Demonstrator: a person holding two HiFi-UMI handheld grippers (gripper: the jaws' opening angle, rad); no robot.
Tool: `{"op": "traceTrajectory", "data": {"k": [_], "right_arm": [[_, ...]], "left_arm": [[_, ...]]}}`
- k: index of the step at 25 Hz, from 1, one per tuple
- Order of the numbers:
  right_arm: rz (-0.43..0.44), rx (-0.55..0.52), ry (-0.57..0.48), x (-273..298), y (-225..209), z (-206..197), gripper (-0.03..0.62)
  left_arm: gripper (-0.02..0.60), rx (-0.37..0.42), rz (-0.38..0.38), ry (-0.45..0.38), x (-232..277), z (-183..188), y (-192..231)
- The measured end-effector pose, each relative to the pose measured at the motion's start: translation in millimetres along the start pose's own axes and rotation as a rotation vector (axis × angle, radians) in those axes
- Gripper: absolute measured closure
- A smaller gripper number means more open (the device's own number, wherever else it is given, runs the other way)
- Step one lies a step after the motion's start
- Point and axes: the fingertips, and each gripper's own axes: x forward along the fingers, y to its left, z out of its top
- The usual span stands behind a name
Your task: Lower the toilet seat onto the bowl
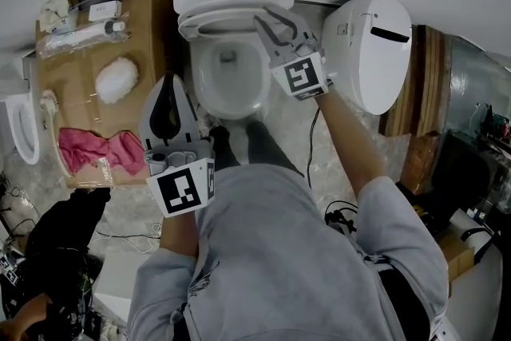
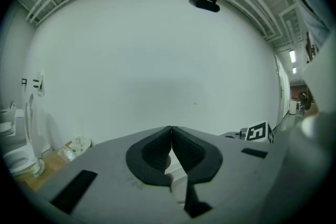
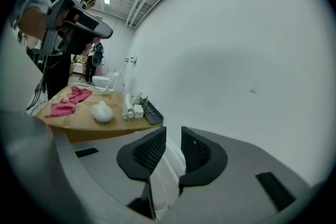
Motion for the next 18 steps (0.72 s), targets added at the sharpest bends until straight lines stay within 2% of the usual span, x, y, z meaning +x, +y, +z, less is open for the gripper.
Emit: {"op": "traceTrajectory", "data": {"k": [18], "right_arm": [[0.09, -0.052, 0.147, 40.6, 7.2, -68.4, 0.517]], "left_arm": [[0.581, 0.012, -0.023, 0.026, 18.2, -15.4, -1.1]]}}
